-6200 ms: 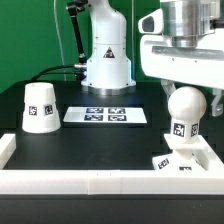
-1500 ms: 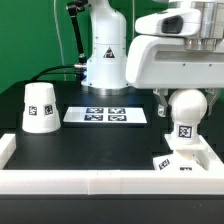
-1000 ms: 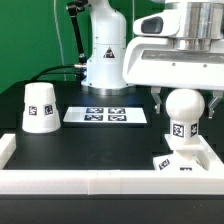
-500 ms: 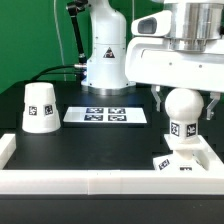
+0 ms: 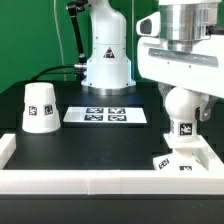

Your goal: Assemble lamp

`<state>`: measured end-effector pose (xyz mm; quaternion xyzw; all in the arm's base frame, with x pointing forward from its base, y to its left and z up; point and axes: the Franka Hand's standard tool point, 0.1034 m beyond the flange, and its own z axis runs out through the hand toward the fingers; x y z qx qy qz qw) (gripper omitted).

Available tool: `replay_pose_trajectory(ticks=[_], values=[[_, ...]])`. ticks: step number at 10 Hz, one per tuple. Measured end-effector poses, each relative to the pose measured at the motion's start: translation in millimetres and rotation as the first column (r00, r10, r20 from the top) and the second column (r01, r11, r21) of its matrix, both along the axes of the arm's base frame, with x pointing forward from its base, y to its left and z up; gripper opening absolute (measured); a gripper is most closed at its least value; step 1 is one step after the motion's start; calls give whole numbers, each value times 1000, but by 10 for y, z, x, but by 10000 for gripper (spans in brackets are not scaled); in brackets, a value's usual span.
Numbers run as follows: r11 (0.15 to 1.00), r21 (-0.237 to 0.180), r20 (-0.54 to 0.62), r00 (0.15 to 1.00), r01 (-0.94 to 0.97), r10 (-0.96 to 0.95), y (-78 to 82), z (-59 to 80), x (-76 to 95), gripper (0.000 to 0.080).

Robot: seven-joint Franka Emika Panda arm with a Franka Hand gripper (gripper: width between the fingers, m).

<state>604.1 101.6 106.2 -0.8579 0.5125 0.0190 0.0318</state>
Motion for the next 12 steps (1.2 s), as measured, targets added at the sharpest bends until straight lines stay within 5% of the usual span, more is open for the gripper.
replay_pose_trajectory(ticks=[7,9,12], values=[[944,36,-46,945,327,-325,30,-6,-17,576],[949,38,-42,949,314,-313,39,-5,-13,686],[988,30,-41,987,154,-153,215,59,-124,698]])
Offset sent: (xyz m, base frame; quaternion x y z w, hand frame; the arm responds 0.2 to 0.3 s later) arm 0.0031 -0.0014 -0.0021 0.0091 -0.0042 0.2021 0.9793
